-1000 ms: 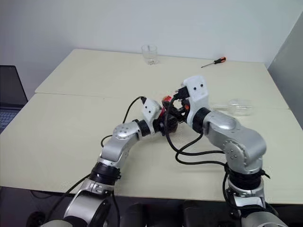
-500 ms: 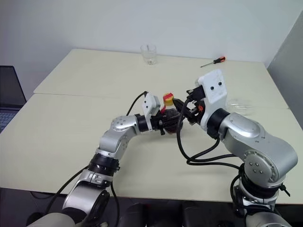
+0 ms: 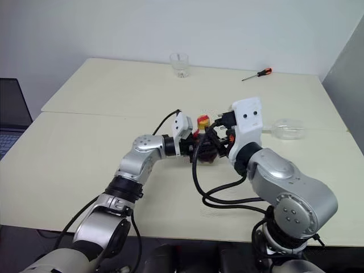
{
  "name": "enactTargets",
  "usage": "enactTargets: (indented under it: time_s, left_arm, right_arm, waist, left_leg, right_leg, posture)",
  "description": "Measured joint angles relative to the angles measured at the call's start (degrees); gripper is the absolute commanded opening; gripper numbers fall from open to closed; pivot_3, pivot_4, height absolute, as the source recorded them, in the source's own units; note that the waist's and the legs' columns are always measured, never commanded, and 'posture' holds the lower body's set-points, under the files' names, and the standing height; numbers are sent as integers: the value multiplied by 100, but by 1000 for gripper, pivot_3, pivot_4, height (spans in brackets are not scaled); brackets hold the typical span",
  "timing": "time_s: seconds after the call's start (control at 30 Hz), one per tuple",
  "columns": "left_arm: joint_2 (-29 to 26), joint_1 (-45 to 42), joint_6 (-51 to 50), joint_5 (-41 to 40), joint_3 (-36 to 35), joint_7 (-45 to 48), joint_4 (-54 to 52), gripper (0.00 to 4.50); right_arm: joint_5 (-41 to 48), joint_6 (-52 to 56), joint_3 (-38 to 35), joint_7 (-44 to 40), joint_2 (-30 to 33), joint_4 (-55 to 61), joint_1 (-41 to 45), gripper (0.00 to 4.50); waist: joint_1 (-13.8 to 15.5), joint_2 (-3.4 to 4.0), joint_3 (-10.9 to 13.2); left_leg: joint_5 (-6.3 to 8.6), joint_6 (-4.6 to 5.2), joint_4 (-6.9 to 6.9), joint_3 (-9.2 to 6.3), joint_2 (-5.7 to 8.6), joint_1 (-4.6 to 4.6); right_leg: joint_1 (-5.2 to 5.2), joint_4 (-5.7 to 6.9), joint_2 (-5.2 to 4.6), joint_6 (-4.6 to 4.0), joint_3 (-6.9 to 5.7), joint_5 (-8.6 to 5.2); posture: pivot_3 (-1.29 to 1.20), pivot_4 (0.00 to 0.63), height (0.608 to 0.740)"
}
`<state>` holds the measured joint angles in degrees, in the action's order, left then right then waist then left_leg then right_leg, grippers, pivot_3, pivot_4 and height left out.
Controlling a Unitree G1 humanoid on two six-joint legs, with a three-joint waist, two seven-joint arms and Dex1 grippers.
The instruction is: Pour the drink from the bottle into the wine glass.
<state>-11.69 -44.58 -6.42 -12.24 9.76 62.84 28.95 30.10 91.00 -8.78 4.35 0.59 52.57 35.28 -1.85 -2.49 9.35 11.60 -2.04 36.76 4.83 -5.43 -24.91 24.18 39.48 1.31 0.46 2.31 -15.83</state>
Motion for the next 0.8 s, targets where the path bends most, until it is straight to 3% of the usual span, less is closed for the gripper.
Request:
enactTargets:
  time_s: [0.63, 0.73, 0.8]
  left_arm:
    - [129, -117, 223, 143, 99, 63, 293, 1448]
    - [117, -118, 223, 161, 99, 52, 293, 1447]
    - [117, -118, 223, 184, 100, 40, 293, 1447]
  right_arm:
    - [-751, -338, 380, 45, -317, -325, -108, 2791]
    - [-829, -447, 454, -23, -306, -402, -110, 2185]
    - [-854, -501, 537, -63, -308, -432, -114, 1536]
  waist:
    - [-4, 1, 0]
    - [-4, 1, 0]
    - [-4, 1, 0]
  left_leg:
    - [0, 0, -4, -2, 0, 0]
    - [0, 0, -6, -2, 0, 0]
    - [0, 0, -6, -2, 0, 0]
  right_leg:
    - [1, 0, 1, -1, -2, -1]
    - [2, -1, 1, -1, -3, -1]
    - [2, -2, 2, -1, -2, -1]
  posture:
    - [0, 150, 740]
    - [0, 150, 740]
    - [0, 150, 740]
